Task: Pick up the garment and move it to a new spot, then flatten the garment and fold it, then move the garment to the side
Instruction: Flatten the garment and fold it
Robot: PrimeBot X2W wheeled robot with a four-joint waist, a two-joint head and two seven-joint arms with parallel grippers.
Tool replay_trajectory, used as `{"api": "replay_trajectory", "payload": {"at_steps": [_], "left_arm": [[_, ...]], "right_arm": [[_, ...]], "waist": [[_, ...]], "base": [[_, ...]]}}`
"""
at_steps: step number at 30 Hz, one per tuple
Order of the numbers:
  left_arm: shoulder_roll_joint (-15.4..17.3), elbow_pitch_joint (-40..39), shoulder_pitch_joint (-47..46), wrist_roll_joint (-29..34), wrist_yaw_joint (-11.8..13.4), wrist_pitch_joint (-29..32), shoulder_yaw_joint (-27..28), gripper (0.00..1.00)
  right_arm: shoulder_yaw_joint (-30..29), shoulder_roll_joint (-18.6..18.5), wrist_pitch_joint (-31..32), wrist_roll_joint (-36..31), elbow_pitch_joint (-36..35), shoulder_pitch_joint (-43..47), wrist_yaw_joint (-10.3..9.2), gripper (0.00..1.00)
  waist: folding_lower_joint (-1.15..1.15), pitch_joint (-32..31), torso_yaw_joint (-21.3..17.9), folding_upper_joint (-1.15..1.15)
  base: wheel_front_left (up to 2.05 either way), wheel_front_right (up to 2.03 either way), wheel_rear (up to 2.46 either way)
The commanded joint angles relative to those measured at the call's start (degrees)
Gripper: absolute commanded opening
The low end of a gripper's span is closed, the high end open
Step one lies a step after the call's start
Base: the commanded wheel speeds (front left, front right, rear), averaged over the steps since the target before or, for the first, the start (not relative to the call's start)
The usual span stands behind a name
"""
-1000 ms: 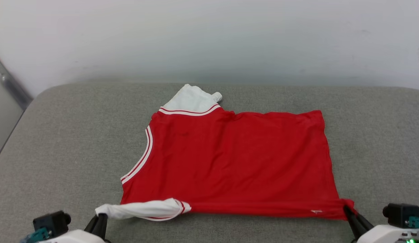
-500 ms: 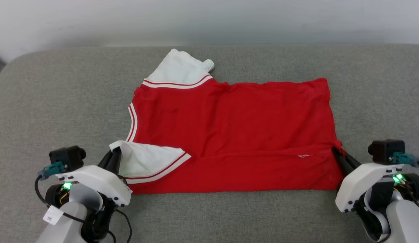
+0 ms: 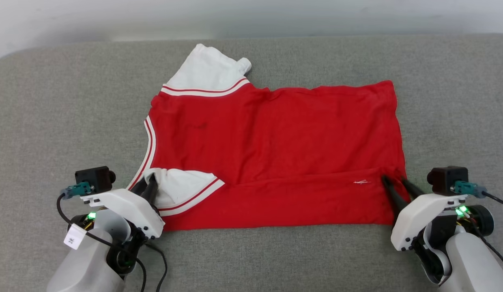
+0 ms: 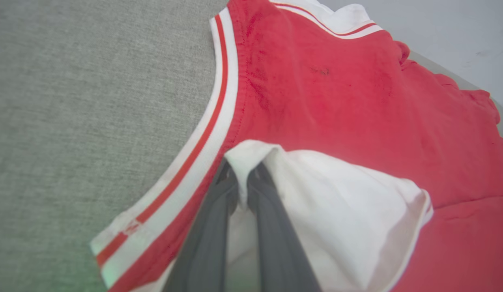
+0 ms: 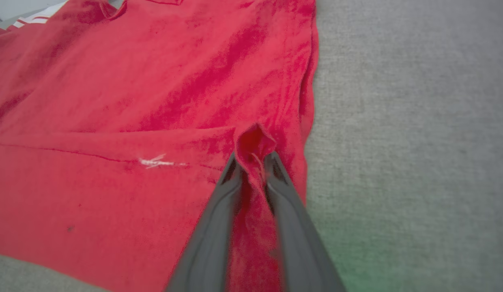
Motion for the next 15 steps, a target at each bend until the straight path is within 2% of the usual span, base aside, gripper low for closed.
{"api": "replay_trajectory", "payload": {"at_steps": [1,7,10,15], "left_arm": [[0.0,0.4,-0.6,0.3,-0.2,-0.4,0.0,1.0],[2.5,2.2,-0.5,-0.7,-0.9,1.7,0.2,1.0],[5.2,1.2,0.0,-1.1,-1.4,6.2,-0.7,1.0],[10.3,-3.0,1.4,-3.5,-2.1,18.8,-2.6,1.0]], "right_arm": [[0.1,-0.5,-0.9,-0.3,0.1,-0.2,-0.04,1.0],[-0.3,0.5,-7.9,-1.8,-1.6,2.4,-0.03,1.0],[-1.1,1.3,-9.2,-2.5,-3.4,4.1,-0.03,1.0],[-2.5,2.7,-8.2,-3.2,-7.4,7.6,-0.03,1.0]], "waist": [[-0.01,-0.5,0.0,0.0],[-0.01,-4.3,-0.6,0.0],[-0.01,-6.1,-1.0,0.0],[-0.01,-8.1,-1.6,0.0]], "base": [[0.0,0.0,0.0],[0.0,0.0,0.0],[0.0,0.0,0.0],[0.0,0.0,0.0]]}}
